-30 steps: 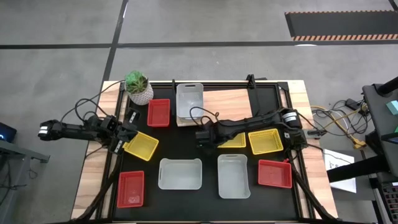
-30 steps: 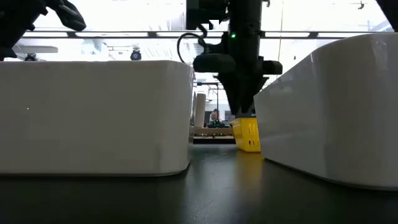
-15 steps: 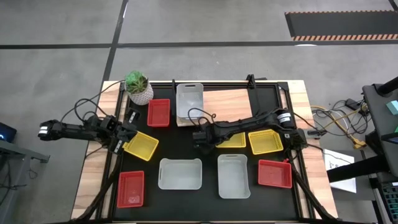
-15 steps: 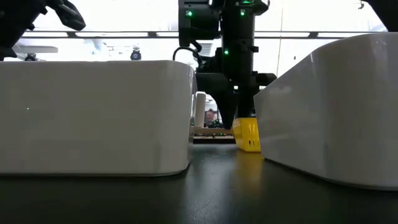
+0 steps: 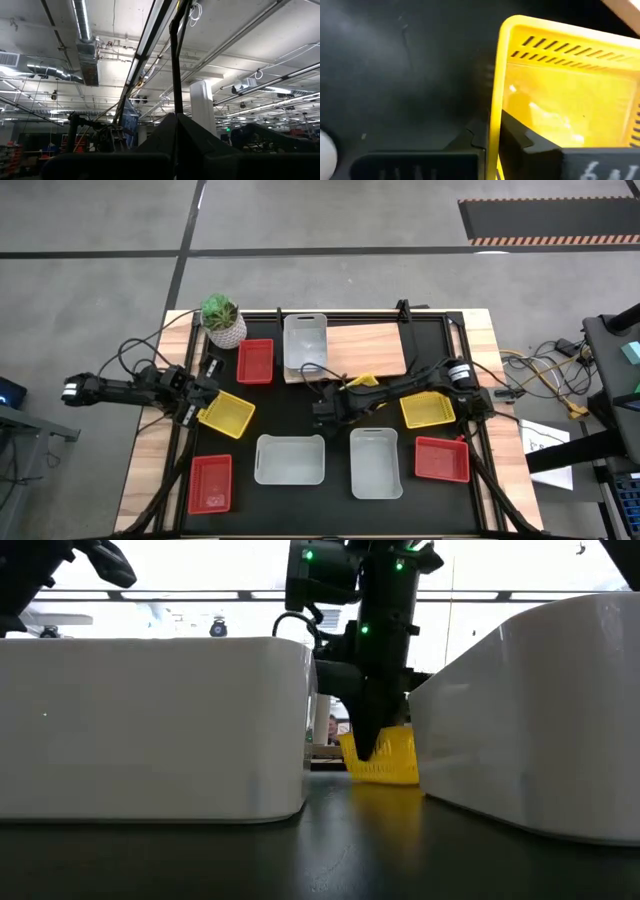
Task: Stack baskets on shelf by color
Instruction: Put the middle yellow bin on the shelf
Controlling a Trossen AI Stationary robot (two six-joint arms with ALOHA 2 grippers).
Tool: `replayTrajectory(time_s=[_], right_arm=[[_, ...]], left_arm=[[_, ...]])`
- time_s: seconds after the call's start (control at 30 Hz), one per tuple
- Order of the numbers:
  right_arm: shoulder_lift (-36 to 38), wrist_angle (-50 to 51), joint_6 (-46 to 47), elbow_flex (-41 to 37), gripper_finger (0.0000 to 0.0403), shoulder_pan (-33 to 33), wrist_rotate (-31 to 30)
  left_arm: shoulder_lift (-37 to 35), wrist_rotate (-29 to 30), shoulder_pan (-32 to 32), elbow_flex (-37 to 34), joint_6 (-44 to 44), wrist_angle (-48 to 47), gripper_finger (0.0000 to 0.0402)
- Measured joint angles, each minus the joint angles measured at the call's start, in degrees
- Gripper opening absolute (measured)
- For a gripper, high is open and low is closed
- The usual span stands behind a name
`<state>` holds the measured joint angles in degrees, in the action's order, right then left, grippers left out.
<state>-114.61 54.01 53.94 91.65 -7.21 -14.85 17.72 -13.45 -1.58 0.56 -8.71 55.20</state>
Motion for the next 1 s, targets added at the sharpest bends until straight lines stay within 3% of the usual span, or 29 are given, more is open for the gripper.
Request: replayTrajectory(time_s=[0.23, 0.5, 0.6, 1.0], right_arm=[[5.18, 5.01, -10.87, 1.93, 0.0009, -1.87, 3.15], [14.14, 11.93, -44.61, 1.99, 0.0008, -4.97, 3.28], [16.64, 16.24, -52.91, 1.73, 0.0008, -5.43, 2.92], [19.90, 13.36, -60.20, -3.78, 0.0008, 2.54, -3.19]], left_arm=[[0.00, 0.00, 0.00, -0.04, -0.02, -0.22, 0.0000], [0.09, 0.00, 0.00, -0.09, -0.04, -0.46, 0.0000], [0.10, 0.00, 0.00, -0.09, -0.05, -0.56, 0.0000], [0.31, 0.00, 0.00, -0.13, 0.04, -0.62, 0.0000]])
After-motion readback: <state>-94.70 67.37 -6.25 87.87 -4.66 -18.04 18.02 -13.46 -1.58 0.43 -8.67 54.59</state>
